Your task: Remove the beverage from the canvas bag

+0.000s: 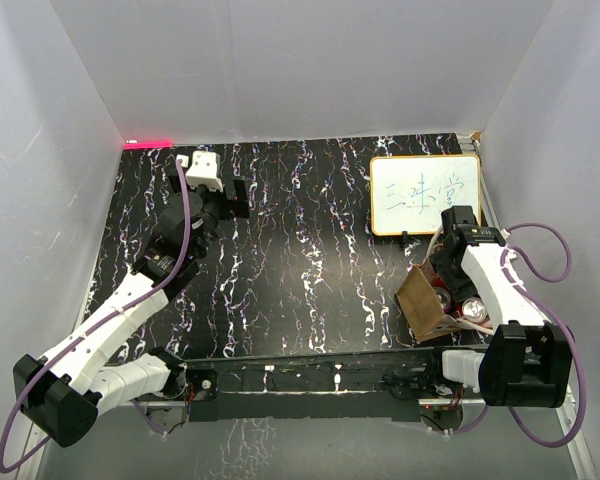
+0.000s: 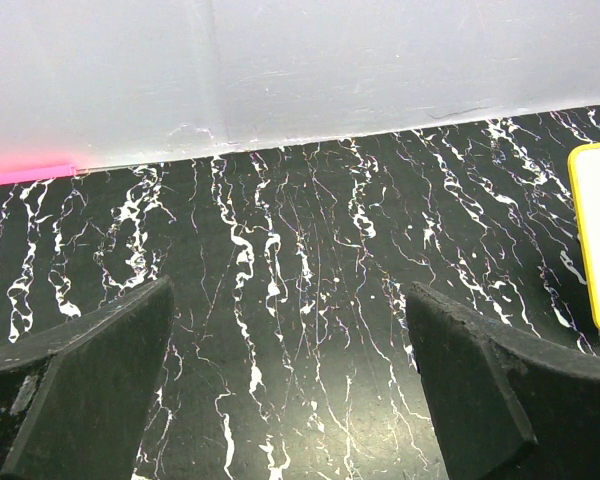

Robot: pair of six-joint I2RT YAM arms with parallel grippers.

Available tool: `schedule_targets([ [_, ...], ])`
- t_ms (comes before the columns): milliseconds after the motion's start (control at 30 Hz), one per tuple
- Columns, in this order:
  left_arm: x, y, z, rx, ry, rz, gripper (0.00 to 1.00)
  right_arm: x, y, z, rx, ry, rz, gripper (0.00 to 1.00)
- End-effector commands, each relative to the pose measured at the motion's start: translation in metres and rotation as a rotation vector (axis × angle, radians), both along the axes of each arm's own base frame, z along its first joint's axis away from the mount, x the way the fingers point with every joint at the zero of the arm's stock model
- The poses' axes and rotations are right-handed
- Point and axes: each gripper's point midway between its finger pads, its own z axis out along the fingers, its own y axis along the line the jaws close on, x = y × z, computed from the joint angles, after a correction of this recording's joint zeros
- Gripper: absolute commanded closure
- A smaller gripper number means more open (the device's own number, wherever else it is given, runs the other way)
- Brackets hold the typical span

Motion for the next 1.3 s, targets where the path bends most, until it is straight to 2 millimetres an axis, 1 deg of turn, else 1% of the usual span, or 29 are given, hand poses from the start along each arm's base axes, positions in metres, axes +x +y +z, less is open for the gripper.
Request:
schedule_targets([
  [0, -0.001, 0.000, 0.007, -0.014, -0.031, 0.003, 0.03, 0.018, -0.001, 0.027, 0.003, -0.127, -0.021, 0.49],
  [100, 0.000, -0.001, 0.007, -0.015, -0.029, 0.000, 0.03, 0.019, -0.002, 0.041, -0.006, -0.146, -0.007, 0.57],
  [167, 0.000, -0.002, 0.006, -0.015, -0.026, 0.000, 0.03, 0.021, -0.003, 0.053, -0.012, -0.161, -0.001, 0.60],
  [333, 0.000, -0.003, 0.004, -0.014, -0.021, -0.004, 0.03, 0.020, 0.002, 0.075, -0.002, -0.179, 0.069, 0.66],
  [367, 0.000, -0.003, 0.004, -0.014, -0.021, -0.005, 0.03, 0.019, 0.003, 0.078, 0.001, -0.183, 0.090, 0.70],
  [433, 0.001, -0.003, 0.004, -0.013, -0.021, -0.004, 0.03, 0.014, 0.005, 0.082, 0.002, -0.184, 0.116, 0.81],
  [567, 0.001, -0.003, 0.003, -0.012, -0.017, -0.003, 0.03, 0.006, 0.005, 0.090, -0.016, -0.208, 0.170, 0.91],
  [600, 0.001, -0.003, 0.002, -0.011, -0.015, -0.004, 0.03, 0.004, 0.004, 0.093, -0.027, -0.221, 0.183, 0.92],
  [700, 0.002, -0.004, 0.002, -0.013, -0.013, -0.005, 0.03, 0.004, 0.004, 0.110, -0.067, -0.312, 0.257, 0.93],
  [800, 0.002, -0.004, 0.001, -0.013, -0.011, -0.005, 0.03, 0.006, 0.005, 0.135, -0.109, -0.433, 0.321, 0.93],
  [933, 0.002, -0.005, 0.000, -0.013, -0.008, -0.006, 0.03, 0.003, 0.002, 0.169, -0.174, -0.588, 0.342, 0.93],
  [1133, 0.002, -0.005, 0.000, -0.013, -0.009, -0.007, 0.03, -0.014, -0.007, 0.194, -0.274, -0.704, 0.334, 0.93],
  [1200, 0.002, -0.005, 0.000, -0.013, -0.008, -0.007, 0.03, -0.016, -0.003, 0.205, -0.281, -0.753, 0.360, 0.93],
  [1267, 0.002, -0.006, 0.000, -0.013, -0.008, -0.007, 0.03, -0.018, 0.005, 0.221, -0.277, -0.822, 0.407, 0.93],
])
